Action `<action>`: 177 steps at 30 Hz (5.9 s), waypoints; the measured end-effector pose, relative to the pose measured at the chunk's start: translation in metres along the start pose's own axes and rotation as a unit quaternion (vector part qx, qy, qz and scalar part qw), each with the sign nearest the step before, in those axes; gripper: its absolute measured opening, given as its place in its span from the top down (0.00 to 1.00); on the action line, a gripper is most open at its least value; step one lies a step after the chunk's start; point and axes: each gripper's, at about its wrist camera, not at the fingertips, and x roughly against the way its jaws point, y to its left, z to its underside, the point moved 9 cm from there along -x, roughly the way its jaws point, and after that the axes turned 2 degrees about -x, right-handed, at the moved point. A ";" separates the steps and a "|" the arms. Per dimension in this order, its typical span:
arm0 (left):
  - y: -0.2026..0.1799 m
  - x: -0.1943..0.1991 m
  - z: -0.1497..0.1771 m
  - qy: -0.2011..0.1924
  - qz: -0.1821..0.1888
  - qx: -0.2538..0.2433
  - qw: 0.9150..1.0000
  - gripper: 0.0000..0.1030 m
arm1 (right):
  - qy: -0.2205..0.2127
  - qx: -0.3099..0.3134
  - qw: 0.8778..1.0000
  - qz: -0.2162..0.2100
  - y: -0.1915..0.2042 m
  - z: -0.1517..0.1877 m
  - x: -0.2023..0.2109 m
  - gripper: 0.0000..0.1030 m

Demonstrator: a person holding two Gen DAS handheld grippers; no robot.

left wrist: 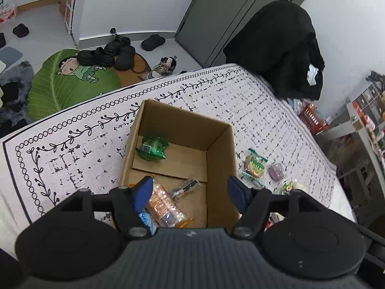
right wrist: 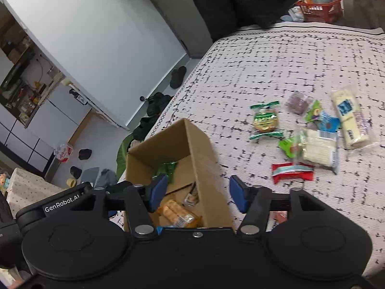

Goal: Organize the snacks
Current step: 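Carry both snacks over the box and open both tools to drop them, then move both tools back toward the remaining snacks, then grasp the orange wrapped snack with the left tool while the right tool grasps the long cream pack, then carry both snacks over the box and open both tools to drop them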

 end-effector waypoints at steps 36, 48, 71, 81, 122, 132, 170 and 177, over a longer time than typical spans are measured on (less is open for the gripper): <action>-0.110 -0.003 0.047 0.003 -0.001 -0.115 0.993 0.00 | -0.052 -0.019 0.996 0.064 -0.145 -0.031 0.074 0.03; -0.141 -0.026 0.076 0.037 -0.008 -0.123 0.992 0.01 | -0.048 -0.071 0.996 0.040 -0.191 -0.028 0.075 0.03; -0.153 -0.098 0.130 0.091 -0.056 -0.109 0.988 0.21 | -0.029 -0.145 0.989 0.010 -0.237 -0.026 0.040 0.17; -0.145 -0.131 0.150 0.127 -0.081 -0.096 0.984 0.43 | -0.005 -0.149 0.989 -0.003 -0.241 -0.030 0.013 0.30; -0.149 -0.124 0.100 0.054 -0.088 -0.097 0.990 0.81 | -0.009 -0.143 0.989 0.025 -0.263 -0.058 -0.038 0.76; -0.151 -0.091 0.082 0.020 -0.058 -0.092 0.994 0.81 | -0.032 -0.145 0.989 0.013 -0.245 -0.055 0.002 0.77; -0.066 -0.016 0.024 -0.045 -0.024 0.023 0.998 0.81 | -0.011 -0.035 0.998 -0.050 -0.059 -0.042 0.016 0.77; -0.034 -0.017 0.017 -0.041 -0.028 0.044 0.998 0.81 | -0.001 -0.020 0.998 -0.057 -0.028 -0.034 0.003 0.77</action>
